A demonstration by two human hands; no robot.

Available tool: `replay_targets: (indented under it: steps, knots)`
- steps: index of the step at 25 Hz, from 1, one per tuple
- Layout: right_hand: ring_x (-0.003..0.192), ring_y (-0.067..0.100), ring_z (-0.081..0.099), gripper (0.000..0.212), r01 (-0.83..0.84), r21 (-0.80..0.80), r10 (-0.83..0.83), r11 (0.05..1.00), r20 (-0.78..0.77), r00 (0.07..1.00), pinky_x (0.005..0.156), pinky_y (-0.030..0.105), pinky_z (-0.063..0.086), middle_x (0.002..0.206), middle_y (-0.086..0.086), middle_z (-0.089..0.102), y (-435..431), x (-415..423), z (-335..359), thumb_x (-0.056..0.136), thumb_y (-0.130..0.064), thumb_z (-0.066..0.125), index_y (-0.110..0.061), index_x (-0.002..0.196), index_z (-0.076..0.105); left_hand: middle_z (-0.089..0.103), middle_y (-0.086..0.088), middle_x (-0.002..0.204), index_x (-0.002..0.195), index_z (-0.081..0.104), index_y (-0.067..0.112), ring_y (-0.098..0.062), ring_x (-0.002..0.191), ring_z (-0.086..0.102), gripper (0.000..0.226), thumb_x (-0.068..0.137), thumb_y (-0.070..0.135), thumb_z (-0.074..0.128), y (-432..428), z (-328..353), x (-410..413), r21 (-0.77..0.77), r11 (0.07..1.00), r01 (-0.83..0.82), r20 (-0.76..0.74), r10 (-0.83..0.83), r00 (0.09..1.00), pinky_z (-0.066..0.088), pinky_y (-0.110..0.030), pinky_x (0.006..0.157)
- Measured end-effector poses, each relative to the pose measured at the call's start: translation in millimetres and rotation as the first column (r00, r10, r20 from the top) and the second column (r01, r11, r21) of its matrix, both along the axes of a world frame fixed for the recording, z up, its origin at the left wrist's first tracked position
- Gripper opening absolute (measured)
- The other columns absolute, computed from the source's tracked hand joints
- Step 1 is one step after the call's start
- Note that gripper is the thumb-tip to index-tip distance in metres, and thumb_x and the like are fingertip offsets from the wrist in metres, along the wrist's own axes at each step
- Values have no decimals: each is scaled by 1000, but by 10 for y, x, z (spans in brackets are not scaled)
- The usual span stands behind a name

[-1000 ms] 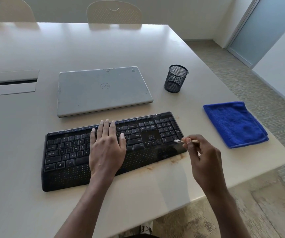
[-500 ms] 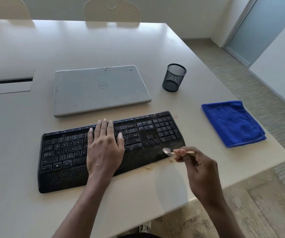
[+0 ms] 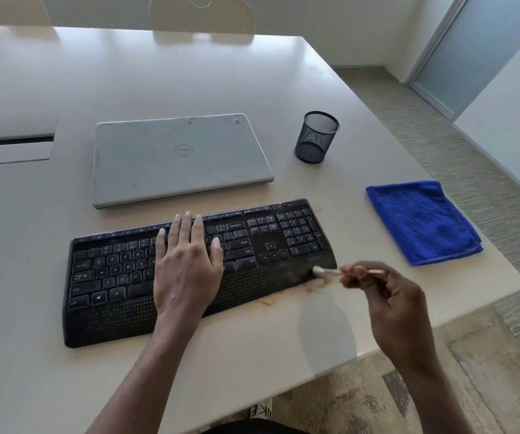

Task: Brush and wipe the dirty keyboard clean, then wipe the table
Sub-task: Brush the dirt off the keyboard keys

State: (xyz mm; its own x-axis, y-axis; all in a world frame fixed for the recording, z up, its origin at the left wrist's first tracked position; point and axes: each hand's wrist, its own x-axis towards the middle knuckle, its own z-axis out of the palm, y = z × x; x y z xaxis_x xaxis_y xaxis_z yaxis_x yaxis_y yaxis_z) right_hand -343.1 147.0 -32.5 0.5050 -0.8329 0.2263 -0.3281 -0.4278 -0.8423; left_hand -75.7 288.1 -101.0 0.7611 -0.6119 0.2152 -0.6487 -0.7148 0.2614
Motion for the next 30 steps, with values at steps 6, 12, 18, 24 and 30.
replay_targets:
  steps: [6, 12, 18, 24, 30]
  knots:
    - [90, 3, 75, 18, 14, -66, -19, 998, -72, 997, 82, 33, 62, 93, -12, 78, 22, -36, -75, 99, -19, 60, -14, 107, 76, 37, -13, 166, 160, 39, 9, -26, 158, 27, 69, 104, 49, 29, 4, 8, -9, -1, 1000, -1, 5, 1, 1000, 17, -48, 131]
    - [93, 2, 75, 19, 112, -101, -114, 989, -12, 993, 84, 30, 61, 96, -12, 78, -25, -51, -42, 100, -20, 61, -14, 108, 76, 36, -13, 167, 160, 38, 9, -26, 158, 26, 69, 105, 49, 28, 4, 11, -10, 8, 1000, 0, 7, 0, 1000, 17, -47, 131]
    - [89, 8, 76, 16, -50, 30, 50, 998, 15, 999, 81, 22, 59, 91, -9, 79, 126, 94, 13, 100, -15, 62, -14, 107, 76, 38, -14, 166, 159, 40, 9, -26, 158, 28, 68, 104, 48, 30, -8, 19, -13, -4, 1000, -3, 15, 3, 1000, 17, -47, 131]
    - [92, -5, 72, 19, -53, -114, 44, 992, -81, 996, 79, 13, 56, 99, -14, 78, 443, 275, -88, 99, -17, 63, -16, 112, 77, 38, -14, 166, 159, 40, 9, -26, 158, 28, 68, 105, 48, 30, 5, 18, -21, -8, 1000, -4, 8, 5, 1000, 17, -47, 131]
    - [89, 6, 75, 18, 34, -26, -34, 999, 29, 999, 81, 26, 60, 90, -11, 78, 348, 240, -1, 101, -20, 60, -15, 108, 76, 40, -15, 165, 158, 42, 8, -27, 157, 30, 67, 105, 48, 32, 4, 12, -8, -19, 1000, -1, 9, 1, 1000, 18, -48, 130]
